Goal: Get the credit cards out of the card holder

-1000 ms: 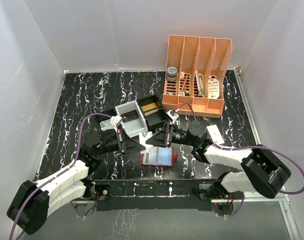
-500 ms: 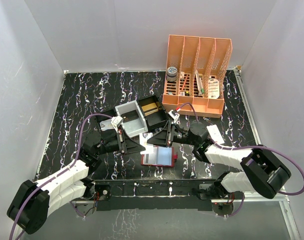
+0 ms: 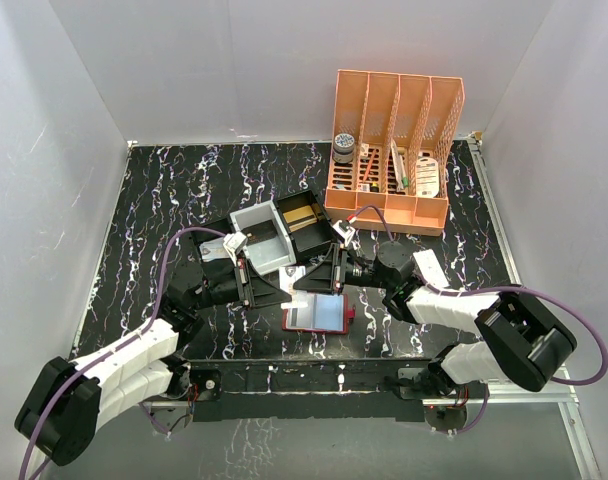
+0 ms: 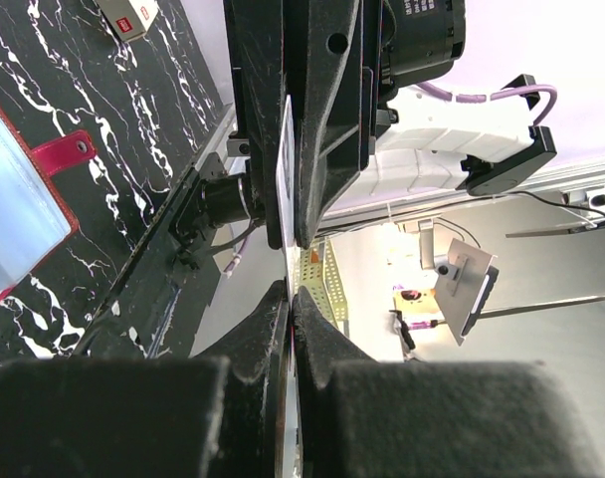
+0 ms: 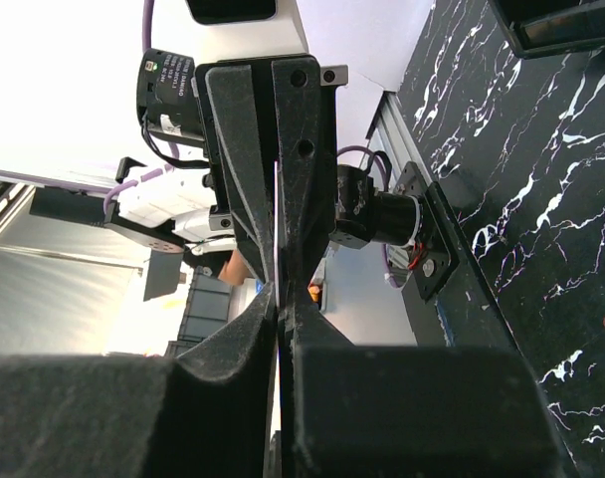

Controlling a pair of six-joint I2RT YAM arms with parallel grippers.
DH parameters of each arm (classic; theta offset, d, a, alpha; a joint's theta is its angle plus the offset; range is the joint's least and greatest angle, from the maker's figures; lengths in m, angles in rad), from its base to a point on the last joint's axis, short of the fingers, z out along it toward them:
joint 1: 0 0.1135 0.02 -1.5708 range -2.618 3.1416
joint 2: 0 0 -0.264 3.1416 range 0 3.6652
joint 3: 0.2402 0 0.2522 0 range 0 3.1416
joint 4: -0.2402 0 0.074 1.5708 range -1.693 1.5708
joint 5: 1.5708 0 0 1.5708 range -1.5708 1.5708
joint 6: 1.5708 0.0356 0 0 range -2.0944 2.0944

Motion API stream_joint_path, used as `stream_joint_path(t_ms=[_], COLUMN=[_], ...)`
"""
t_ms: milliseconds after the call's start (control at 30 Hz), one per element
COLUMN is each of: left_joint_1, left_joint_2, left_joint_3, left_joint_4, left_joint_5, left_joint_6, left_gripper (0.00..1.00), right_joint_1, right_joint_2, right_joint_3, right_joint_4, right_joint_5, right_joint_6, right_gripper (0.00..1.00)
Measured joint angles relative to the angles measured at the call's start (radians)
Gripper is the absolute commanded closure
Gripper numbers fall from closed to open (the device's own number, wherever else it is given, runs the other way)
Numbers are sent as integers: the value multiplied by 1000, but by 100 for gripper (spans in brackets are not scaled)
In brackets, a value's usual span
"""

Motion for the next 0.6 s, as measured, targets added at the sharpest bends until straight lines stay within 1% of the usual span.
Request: stream_joint_path(t_ms=[33, 67, 100, 133, 167, 200, 267, 333, 433, 500, 600], left_joint_1=[0, 0, 0, 0, 0, 0, 0, 0, 4, 10, 27], left_joint_2=[0, 0, 0, -2, -5, -16, -59, -119, -189, -195, -164], left_joint_3=[0, 0, 0, 2, 5, 13, 50, 118, 237, 311, 419], left_joint_4=[0, -3, -11, -33, -64, -120, -277, -455, -665, -774, -948], left_joint_5=[0, -1, -2, -5, -9, -23, -73, -159, -282, -339, -442], left_joint_6=[0, 3, 15, 29, 46, 67, 129, 209, 328, 398, 499], left_gripper=[77, 56, 41, 23, 10, 3, 1, 1, 1, 1, 1], right_joint_1=[0, 0, 0, 0, 0, -2, -7, -19, -32, -38, -39], right_joint_2=[0, 0, 0, 0, -5, -11, -33, -62, -94, -95, -82], right_joint_3=[0, 0, 0, 0, 2, 5, 19, 45, 106, 160, 227], right_joint_4=[4, 4, 4, 0, -17, -42, -118, -213, -364, -455, -544], right_joint_5=[-1, -1, 0, 3, 10, 18, 42, 85, 153, 189, 220], right_joint_6=[-1, -3, -5, -8, -19, -35, -79, -135, -230, -302, -394], right_gripper=[100, 100, 100, 100, 100, 100, 100, 100, 100, 100, 100])
